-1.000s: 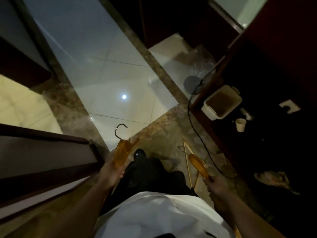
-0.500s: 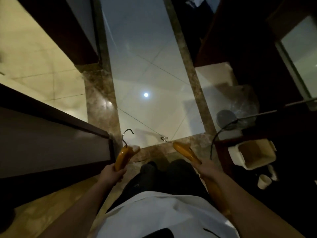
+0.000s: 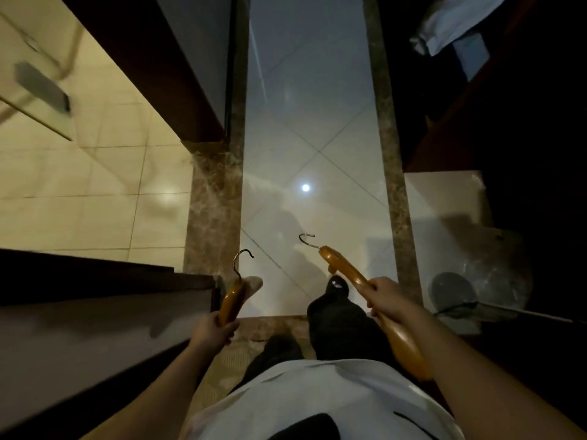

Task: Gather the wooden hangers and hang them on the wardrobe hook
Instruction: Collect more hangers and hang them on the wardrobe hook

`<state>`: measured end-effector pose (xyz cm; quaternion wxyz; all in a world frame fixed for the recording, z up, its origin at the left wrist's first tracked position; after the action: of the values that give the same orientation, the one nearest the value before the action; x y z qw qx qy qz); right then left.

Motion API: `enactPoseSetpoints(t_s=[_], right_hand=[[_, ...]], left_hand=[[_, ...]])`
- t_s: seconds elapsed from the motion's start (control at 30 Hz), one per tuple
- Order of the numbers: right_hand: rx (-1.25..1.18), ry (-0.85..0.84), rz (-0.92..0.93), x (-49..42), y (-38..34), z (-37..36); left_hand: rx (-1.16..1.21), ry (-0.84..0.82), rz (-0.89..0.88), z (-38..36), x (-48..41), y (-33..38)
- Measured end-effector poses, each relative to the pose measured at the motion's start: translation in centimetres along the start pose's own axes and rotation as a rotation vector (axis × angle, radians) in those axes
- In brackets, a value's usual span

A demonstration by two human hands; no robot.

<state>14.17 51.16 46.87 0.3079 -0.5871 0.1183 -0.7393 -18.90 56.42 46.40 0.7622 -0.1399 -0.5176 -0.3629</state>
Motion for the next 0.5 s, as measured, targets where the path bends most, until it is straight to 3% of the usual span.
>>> enactPoseSetpoints(t_s=[0.3,0.5], right_hand=[[-0.146,0.104,-0.247,-4.9,0.8,12.4],[-0.107,0.178,-0.379,-9.0,-0.9,17.5]], left_hand=[[-0.030,-0.033,-0.135,-2.0,-1.2,18.9],[-0.069,-0.081,-0.253,-0.5,-4.0,28.9]])
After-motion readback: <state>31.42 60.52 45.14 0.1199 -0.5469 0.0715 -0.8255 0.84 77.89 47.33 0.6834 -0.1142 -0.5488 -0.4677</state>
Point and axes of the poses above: each hand's wrist, its own x-axis away from the middle knuckle, its own z-axis out of the back of the hand, y = z × x, the point moved 1 cm from there along -x, towards the middle knuckle, and after that the axes turned 8 degrees about z, right-handed, at the moved point
